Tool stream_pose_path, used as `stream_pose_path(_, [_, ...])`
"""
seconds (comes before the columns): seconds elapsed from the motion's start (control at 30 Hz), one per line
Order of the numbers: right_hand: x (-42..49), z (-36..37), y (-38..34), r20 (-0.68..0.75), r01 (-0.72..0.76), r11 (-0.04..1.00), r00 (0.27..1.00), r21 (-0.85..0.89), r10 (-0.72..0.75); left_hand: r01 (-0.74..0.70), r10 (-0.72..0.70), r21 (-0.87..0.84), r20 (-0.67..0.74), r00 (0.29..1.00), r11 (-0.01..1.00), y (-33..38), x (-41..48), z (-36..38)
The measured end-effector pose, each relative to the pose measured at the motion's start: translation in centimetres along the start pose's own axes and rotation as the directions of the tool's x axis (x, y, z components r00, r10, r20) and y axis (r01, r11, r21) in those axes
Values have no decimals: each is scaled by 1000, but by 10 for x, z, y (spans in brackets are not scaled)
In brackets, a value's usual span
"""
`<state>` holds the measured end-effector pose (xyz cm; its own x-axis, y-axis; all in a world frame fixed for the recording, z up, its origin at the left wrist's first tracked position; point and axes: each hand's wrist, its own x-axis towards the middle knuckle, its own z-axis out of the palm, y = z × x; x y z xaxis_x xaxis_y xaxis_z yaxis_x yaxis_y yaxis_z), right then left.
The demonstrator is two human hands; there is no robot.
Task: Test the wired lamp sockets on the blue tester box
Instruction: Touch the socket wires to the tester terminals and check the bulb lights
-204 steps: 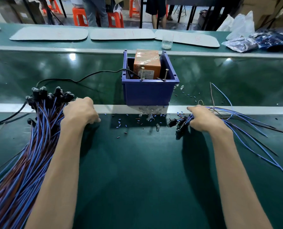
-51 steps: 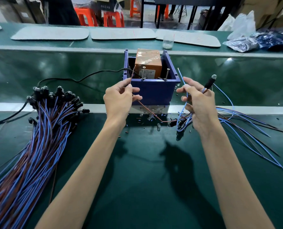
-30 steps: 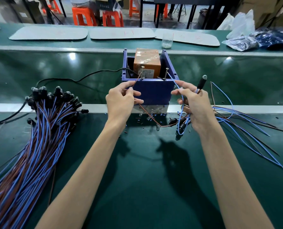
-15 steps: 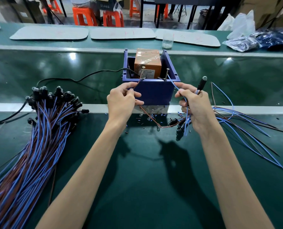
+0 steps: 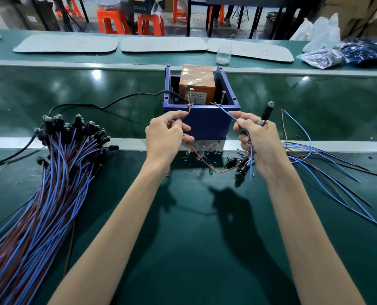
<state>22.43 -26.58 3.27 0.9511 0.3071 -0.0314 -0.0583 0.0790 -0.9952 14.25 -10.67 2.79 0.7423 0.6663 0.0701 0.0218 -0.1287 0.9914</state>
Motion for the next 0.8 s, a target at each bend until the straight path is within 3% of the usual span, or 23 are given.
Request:
stream_pose_path(0.3, [3,-2,-2,-226,13,988,974,153,22,5,-13,-85,-93,996,996,0,7,-6])
stream_pose_path(0.53, [-3,4,-1,-45,-26,999,999,28,28,34,-33,-79,21,999,996,-2,5,-5])
stream_pose_path(0.8, [-6,8,1,15,3,1000,1000,31,-4,41,-34,-96,72,997,995,0,3,-4])
